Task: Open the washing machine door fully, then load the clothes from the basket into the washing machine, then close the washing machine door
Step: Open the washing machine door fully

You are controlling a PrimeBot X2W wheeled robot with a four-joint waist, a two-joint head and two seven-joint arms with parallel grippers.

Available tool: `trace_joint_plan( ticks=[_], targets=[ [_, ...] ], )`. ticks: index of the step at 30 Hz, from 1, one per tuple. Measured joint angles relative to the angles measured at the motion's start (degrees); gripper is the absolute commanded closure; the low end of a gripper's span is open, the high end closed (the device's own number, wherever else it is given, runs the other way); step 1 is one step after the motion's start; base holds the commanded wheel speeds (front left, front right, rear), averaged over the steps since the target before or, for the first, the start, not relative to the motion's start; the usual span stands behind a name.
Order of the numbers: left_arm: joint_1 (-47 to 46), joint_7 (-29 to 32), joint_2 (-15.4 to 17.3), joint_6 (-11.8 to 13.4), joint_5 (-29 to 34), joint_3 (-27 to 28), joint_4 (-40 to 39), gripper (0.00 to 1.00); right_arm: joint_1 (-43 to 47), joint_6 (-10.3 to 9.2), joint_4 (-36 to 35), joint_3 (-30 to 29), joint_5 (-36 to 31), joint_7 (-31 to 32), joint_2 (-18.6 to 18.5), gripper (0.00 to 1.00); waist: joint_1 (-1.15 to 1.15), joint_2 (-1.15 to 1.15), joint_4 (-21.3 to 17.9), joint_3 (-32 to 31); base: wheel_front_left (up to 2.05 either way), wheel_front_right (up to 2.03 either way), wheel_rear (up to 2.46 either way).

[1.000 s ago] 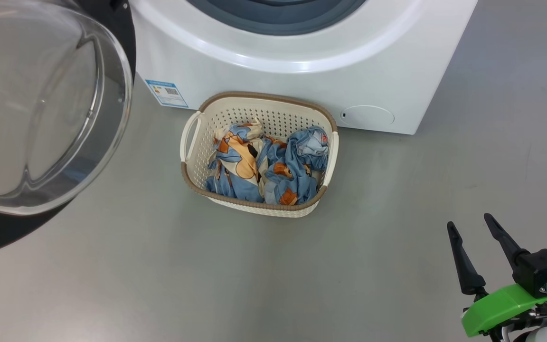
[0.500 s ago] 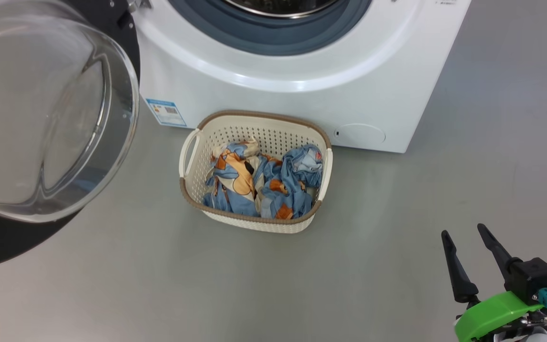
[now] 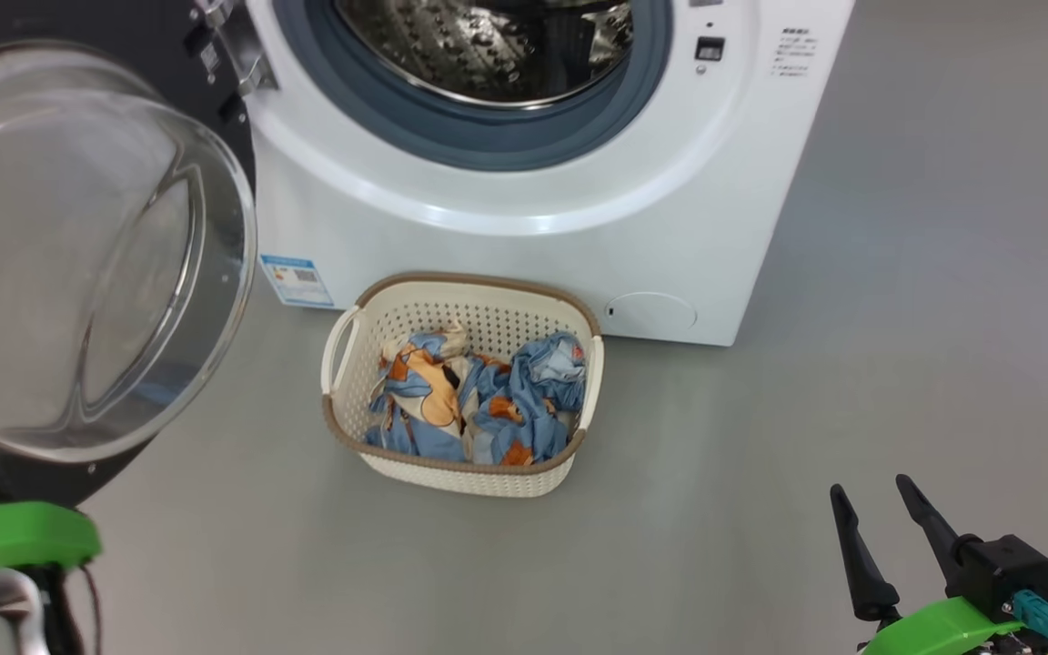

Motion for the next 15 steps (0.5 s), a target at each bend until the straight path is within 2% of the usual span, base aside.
trace_joint_plan(
  ticks=[6,15],
  targets=[
    [5.30,0.63,-1.71,-0.51,2.37,-5.30,-5.15,1.00,0.73,0.00,1.32,0.90,0.73,-0.70,0.52,0.00,0.00,0.00,-2.10,-2.63,0.00,0.00,0.00],
    [12.80,3.13,-2.27,-0.56,3.86,-9.99,-10.06,1.00,2.60,0.00,1.68,1.68,1.14,-0.82,1.55,0.00,0.00,0.00,-6.84,-5.85,0.00,0.00,0.00]
  ],
)
